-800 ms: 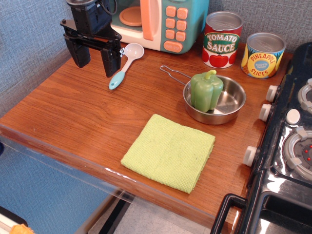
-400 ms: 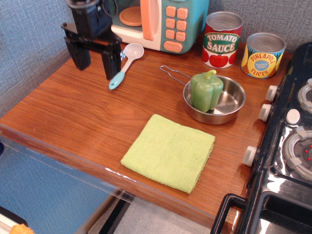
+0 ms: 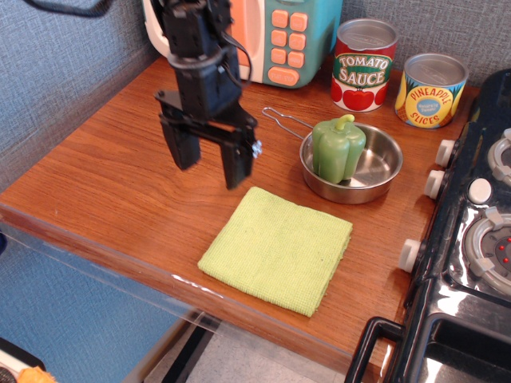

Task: Move the yellow cloth to the left edge of the table.

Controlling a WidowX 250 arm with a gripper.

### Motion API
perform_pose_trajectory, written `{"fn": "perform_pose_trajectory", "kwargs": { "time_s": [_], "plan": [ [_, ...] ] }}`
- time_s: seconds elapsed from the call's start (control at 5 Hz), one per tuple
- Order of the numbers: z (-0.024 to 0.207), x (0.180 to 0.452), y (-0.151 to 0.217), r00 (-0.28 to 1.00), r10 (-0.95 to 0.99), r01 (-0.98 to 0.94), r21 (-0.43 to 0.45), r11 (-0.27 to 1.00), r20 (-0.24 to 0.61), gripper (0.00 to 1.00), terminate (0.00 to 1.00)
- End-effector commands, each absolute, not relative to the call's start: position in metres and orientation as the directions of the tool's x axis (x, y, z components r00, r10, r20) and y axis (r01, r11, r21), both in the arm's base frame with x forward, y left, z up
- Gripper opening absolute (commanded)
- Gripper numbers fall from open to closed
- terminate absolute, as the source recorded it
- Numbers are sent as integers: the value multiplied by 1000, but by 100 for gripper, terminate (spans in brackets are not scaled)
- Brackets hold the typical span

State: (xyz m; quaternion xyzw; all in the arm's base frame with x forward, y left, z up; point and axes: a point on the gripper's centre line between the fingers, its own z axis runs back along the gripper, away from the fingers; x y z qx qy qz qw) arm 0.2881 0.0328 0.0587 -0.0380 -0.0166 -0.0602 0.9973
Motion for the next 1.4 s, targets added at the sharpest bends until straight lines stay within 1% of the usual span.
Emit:
{"fn": "perform_pose_trajectory", "kwargs": {
  "time_s": [0.0, 0.2, 0.4, 0.6, 0.8, 1.0, 1.2],
  "plan": [
    [61, 278, -18, 990, -122, 128, -98, 987, 66, 100, 0],
    [50, 279, -30, 994, -102, 105, -67, 992, 50, 100, 0],
    [34, 281, -33, 993, -113, 114, -24, 993, 37, 100, 0],
    [19, 281, -33, 992, -121, 121, -2, 993, 18, 100, 0],
    [9, 276, -32, 992, -122, 123, -13, 992, 29, 100, 0],
    [-7, 268, -25, 993, -111, 111, 2, 994, 33, 100, 0],
    [-13, 267, 2, 993, -114, 113, 41, 993, 36, 100, 0]
  ]
}}
